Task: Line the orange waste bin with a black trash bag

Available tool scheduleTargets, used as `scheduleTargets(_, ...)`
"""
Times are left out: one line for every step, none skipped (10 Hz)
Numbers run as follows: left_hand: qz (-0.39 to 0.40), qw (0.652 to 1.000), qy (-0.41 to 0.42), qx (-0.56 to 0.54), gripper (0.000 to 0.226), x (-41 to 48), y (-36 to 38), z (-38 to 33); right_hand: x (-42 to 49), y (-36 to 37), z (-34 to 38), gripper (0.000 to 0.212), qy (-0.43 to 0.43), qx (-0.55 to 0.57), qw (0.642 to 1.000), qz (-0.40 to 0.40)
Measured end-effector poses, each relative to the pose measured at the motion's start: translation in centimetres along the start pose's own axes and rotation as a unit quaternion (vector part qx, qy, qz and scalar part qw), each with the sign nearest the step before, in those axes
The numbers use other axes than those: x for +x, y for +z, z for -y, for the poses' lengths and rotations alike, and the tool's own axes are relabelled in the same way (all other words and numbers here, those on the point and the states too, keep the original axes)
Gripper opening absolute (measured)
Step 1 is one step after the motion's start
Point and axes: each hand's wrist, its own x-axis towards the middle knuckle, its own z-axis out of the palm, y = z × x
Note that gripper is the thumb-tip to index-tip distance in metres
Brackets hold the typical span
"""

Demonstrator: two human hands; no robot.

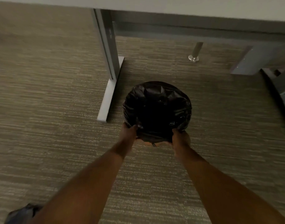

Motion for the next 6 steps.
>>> scheduleTargets(-0.005, 1.0, 0.015, 0.026, 0.026, 1.9, 1.0, -0.3, 1.9, 0.5, 0.5, 0.045, -0.012, -0.03, 0.999, -0.033)
scheduleTargets(-0.026, 0.998, 0.021, 0.045, 0.044, 3.2, 1.7, -0.5, 3.2, 0.9, 1.1, 0.047, -0.02, -0.032, 0.998, -0.046)
scheduleTargets(-0.034, 0.999, 0.023, 0.026, 0.041, 3.7, 1.9, -0.5, 3.6, 1.1, 1.3, 0.046, -0.012, -0.013, 0.999, -0.032)
scheduleTargets(-0.032, 0.999, 0.028, 0.032, 0.046, 4.2, 2.2, -0.6, 4.1, 1.1, 1.8, 0.042, -0.022, -0.028, 0.999, 0.002)
scheduleTargets(-0.043, 0.998, 0.023, 0.049, 0.045, 4.4, 2.4, -0.9, 4.1, 1.2, 2.7, 0.037, -0.016, -0.04, 0.999, -0.002)
scheduleTargets(-0.044, 0.997, -0.011, 0.07, 0.049, 3.8, 2.9, -1.7, 3.3, 1.1, 3.7, 0.062, 0.031, -0.027, 0.998, 0.047)
